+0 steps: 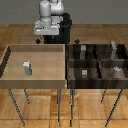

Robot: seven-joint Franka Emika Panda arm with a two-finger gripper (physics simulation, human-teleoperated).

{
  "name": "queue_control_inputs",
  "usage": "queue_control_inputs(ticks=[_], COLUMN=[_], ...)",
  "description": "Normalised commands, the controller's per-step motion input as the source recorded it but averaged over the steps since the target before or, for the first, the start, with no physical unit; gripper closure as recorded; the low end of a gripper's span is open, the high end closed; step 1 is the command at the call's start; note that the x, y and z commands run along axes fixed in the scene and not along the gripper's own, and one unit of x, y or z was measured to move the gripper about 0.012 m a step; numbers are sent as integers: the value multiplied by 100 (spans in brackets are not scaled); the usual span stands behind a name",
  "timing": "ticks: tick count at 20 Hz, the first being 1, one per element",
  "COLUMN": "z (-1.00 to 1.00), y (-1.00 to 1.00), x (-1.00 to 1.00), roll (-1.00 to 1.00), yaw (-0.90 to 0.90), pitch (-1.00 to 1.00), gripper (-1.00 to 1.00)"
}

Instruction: Place the milk carton into the appropriate compartment.

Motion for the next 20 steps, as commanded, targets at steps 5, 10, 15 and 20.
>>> queue_control_inputs(ticks=[5, 10, 15, 20], z=[0, 0, 0, 0], y=[-100, -40, 0, 0], x=[0, 24, 100, 100], roll=[0, 0, 0, 0], yaw=[0, 0, 0, 0], pitch=[0, 0, 0, 0], gripper=[-100, -100, -100, -100])
